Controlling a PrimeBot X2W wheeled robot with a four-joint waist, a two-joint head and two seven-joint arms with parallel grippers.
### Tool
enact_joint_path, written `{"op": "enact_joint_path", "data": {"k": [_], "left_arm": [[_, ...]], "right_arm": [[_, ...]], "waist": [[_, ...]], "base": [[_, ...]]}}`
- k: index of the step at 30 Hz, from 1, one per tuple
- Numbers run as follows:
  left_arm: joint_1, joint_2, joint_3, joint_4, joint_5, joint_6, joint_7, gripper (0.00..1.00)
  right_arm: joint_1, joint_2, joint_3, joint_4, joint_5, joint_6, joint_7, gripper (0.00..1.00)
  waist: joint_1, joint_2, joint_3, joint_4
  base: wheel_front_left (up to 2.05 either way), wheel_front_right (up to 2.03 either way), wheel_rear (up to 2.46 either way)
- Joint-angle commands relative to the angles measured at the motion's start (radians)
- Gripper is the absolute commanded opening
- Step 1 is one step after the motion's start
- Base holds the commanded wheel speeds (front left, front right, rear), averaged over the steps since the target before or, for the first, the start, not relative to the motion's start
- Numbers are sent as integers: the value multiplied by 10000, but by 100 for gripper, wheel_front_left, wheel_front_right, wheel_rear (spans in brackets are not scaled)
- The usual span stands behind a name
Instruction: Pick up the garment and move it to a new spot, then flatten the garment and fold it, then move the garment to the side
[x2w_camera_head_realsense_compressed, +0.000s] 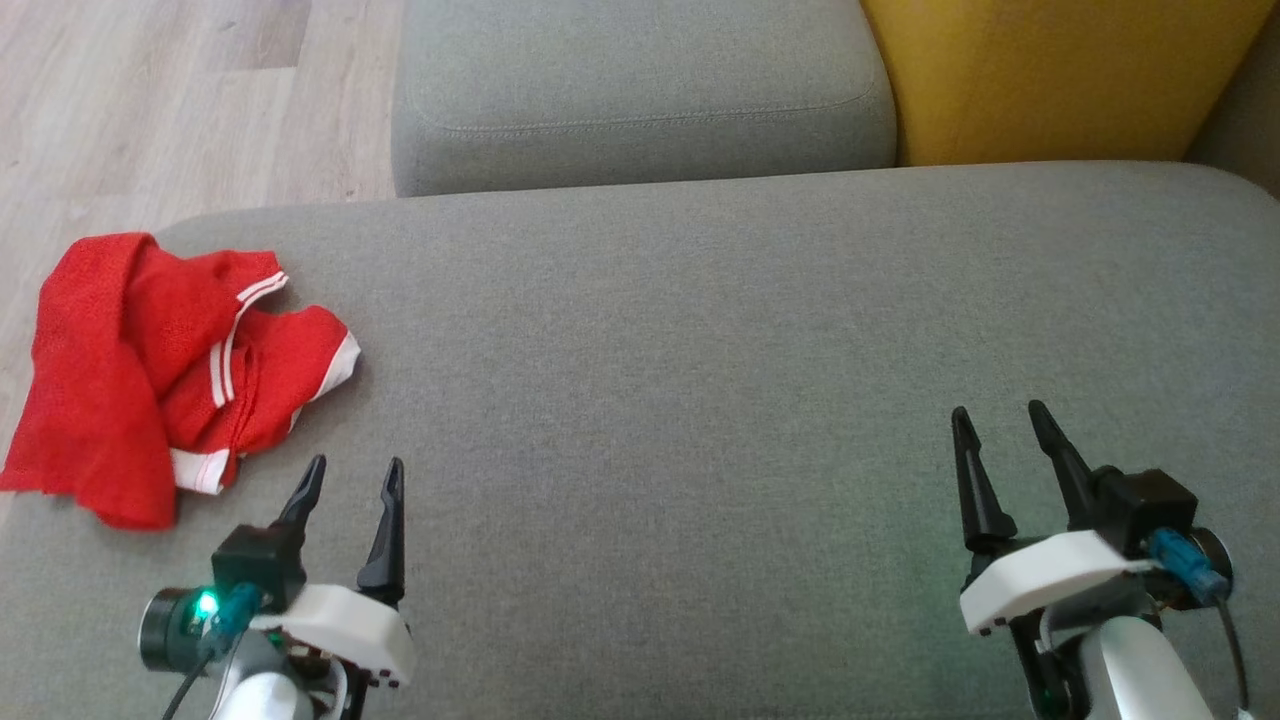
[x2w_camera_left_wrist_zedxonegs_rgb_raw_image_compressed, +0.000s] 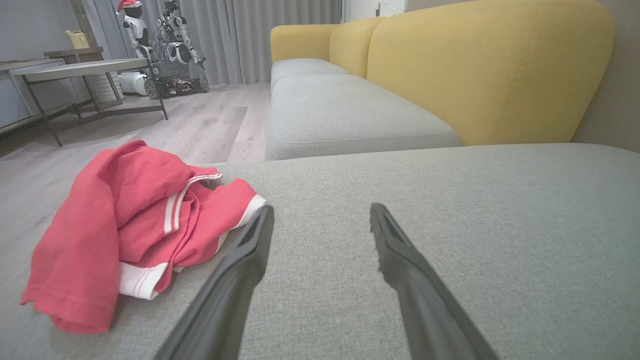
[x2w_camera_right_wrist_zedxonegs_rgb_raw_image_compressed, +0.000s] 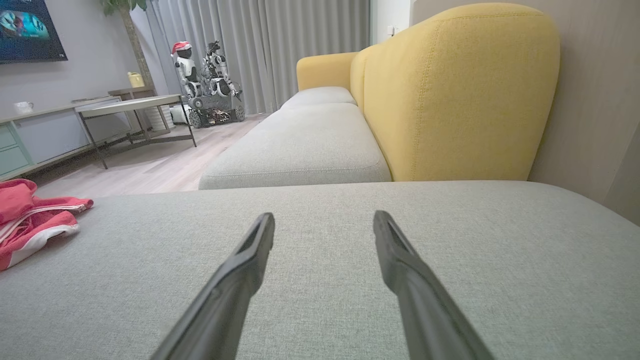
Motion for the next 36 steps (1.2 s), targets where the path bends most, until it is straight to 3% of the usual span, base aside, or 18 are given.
{"op": "enact_joint_path", "data": {"k": [1,26,36], "left_arm": [[-450,58,464,-257,-75,-81,-122,100],[-539,-95,663,-151,152,-153,-122,100],[-744,-71,865,-413,88,-123,-122,100]], "right_arm": [[-328,-24,234,-284,84,-7,-39,100],[-376,-22,144,-199,197,-7,-54,100],[-273,-22,313,-649,300,-7,-28,100]], "waist": [[0,0,3,0],[0,0,35,89],[0,0,53,1469]], "base": [[0,0,0],[0,0,0],[0,0,0]]}}
